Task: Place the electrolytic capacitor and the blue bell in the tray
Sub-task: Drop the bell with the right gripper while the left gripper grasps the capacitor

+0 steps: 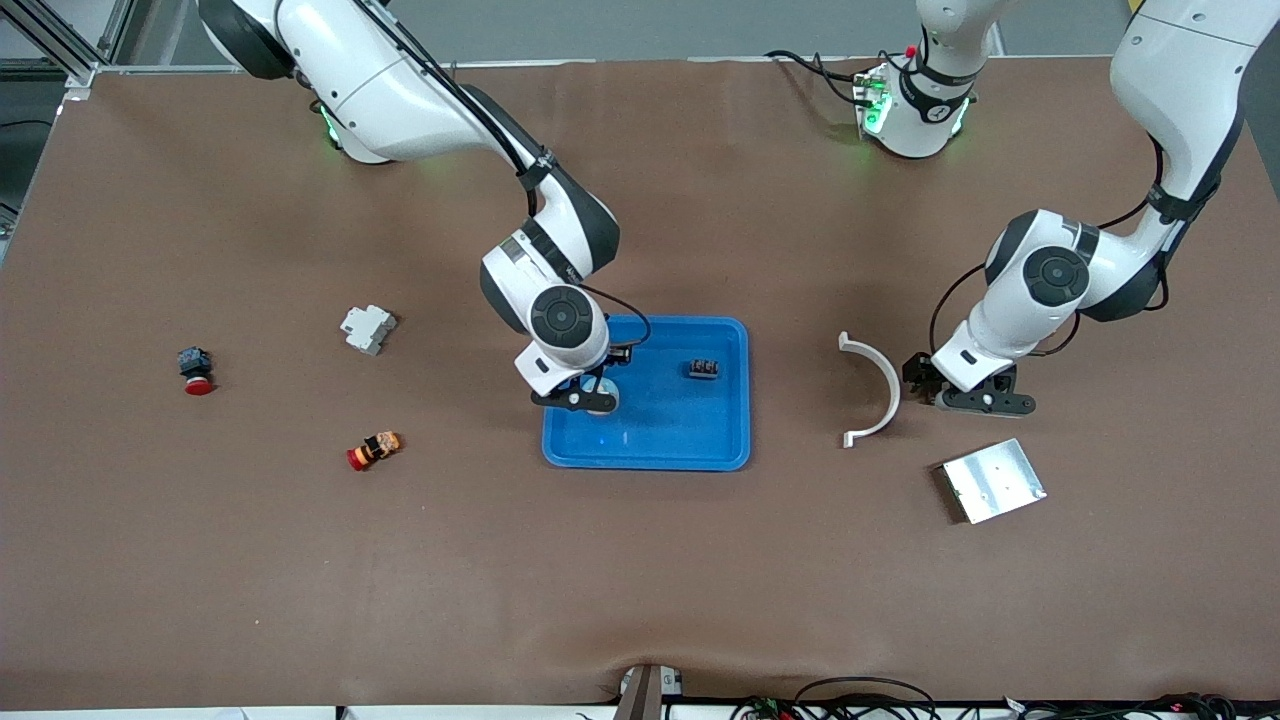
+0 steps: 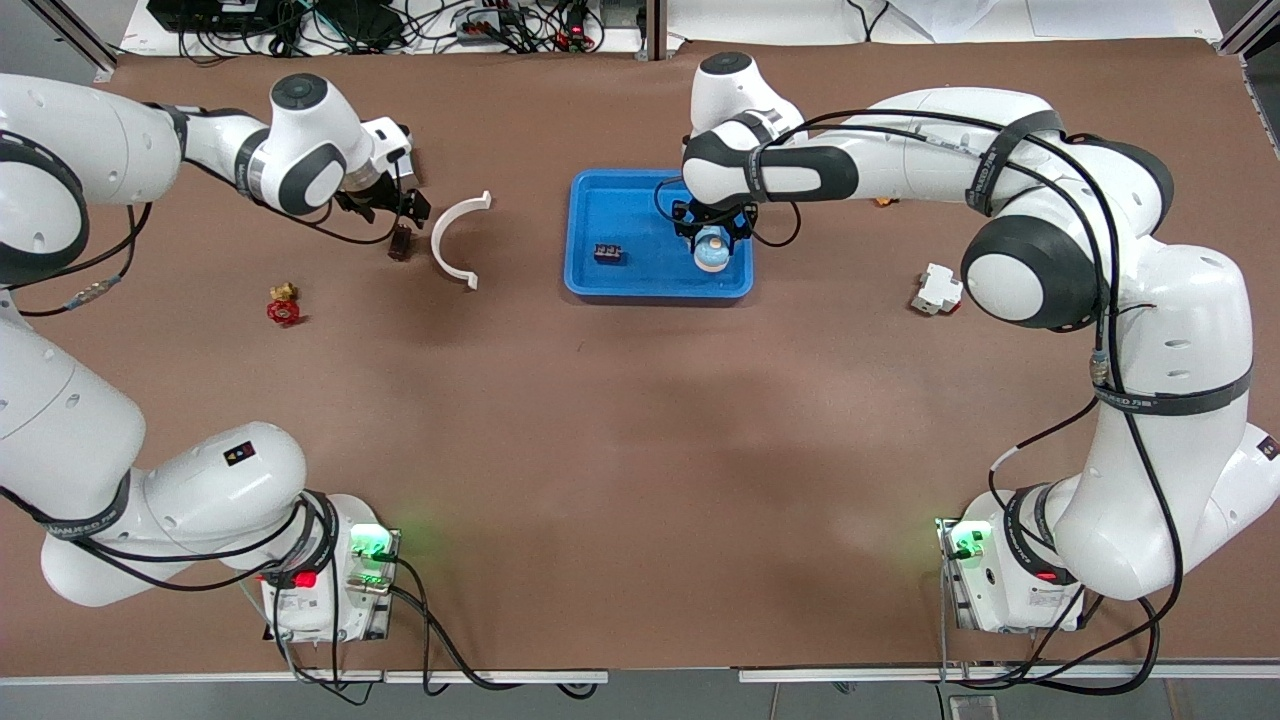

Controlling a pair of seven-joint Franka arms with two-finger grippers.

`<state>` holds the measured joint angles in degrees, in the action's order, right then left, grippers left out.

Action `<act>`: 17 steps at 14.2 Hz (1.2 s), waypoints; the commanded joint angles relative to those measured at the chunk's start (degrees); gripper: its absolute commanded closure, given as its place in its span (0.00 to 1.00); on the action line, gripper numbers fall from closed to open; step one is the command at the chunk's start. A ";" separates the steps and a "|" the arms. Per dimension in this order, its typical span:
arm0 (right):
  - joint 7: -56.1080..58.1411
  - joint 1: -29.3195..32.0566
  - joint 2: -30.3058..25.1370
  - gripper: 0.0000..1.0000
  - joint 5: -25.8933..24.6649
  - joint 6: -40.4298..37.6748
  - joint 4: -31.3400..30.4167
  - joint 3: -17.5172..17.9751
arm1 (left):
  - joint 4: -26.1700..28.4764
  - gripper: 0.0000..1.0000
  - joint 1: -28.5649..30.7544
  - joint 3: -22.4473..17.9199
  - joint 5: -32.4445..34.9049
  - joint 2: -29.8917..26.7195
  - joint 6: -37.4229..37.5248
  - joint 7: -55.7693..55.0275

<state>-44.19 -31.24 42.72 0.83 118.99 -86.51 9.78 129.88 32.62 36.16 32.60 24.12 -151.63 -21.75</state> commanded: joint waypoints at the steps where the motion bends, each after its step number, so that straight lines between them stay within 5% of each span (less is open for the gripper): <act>1: -1.25 0.12 0.17 0.80 -1.19 0.28 0.21 0.59 | 1.69 0.00 1.30 0.84 1.68 -0.13 -1.82 0.22; 2: -1.25 0.12 0.26 0.52 -1.10 0.28 0.21 0.68 | 1.78 0.00 1.30 0.84 1.77 0.14 -1.82 0.22; 3: -1.25 0.12 0.61 0.41 -1.18 0.28 0.21 0.68 | 1.86 0.00 1.30 0.84 1.77 0.40 -1.82 0.22; 4: -1.33 0.12 0.79 0.16 -1.10 0.36 0.21 0.59 | 1.86 0.00 1.30 0.84 2.55 0.84 -1.82 0.13; 6: -1.42 0.39 0.79 0.01 -0.84 0.37 0.29 0.68 | 1.95 0.00 1.30 0.75 4.13 1.54 -1.91 0.13; 12: -0.90 2.93 -2.19 0.00 -0.75 -0.77 1.00 1.21 | 1.60 0.00 4.72 0.49 11.15 5.41 -4.81 -0.74; 17: -0.28 13.72 -13.60 0.00 -0.66 -11.13 0.73 0.86 | 1.16 0.00 6.05 0.49 13.19 6.47 -4.99 -1.01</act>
<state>-44.51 -23.05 35.31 0.76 111.53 -83.84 9.54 131.22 38.30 36.08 44.27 30.60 -156.11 -21.97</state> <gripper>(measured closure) 0.000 0.000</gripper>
